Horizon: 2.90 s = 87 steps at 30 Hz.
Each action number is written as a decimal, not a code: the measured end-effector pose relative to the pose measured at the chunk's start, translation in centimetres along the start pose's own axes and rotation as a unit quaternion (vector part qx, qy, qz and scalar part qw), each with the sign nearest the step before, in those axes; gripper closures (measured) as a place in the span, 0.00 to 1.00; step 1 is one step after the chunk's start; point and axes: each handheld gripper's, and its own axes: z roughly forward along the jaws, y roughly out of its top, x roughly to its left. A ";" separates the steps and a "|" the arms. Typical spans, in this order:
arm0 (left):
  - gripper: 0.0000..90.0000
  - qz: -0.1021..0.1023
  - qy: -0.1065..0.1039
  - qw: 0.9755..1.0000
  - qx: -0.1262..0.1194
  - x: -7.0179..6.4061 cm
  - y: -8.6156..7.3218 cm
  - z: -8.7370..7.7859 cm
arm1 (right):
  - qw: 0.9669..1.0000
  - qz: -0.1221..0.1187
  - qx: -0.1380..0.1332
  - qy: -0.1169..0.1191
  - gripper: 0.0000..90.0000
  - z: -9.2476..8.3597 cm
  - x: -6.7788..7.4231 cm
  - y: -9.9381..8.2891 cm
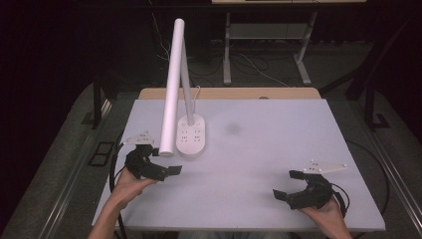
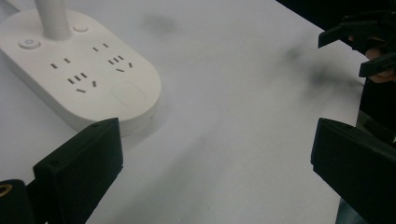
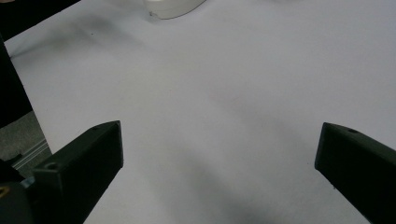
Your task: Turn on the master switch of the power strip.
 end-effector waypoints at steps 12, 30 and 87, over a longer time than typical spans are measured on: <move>0.02 0.004 0.008 1.000 0.009 1.1 1.2 0.0 | 1.000 -0.001 -0.002 0.001 0.01 -0.1 0.0 0.0; 0.03 0.009 0.021 0.999 0.035 2.8 3.6 1.0 | 1.000 0.001 -0.002 -0.003 0.01 -0.2 -0.1 0.0; 0.29 -0.016 0.098 0.995 -0.004 9.3 9.4 2.9 | 1.000 -0.002 0.008 -0.002 0.01 -0.1 -0.3 -0.2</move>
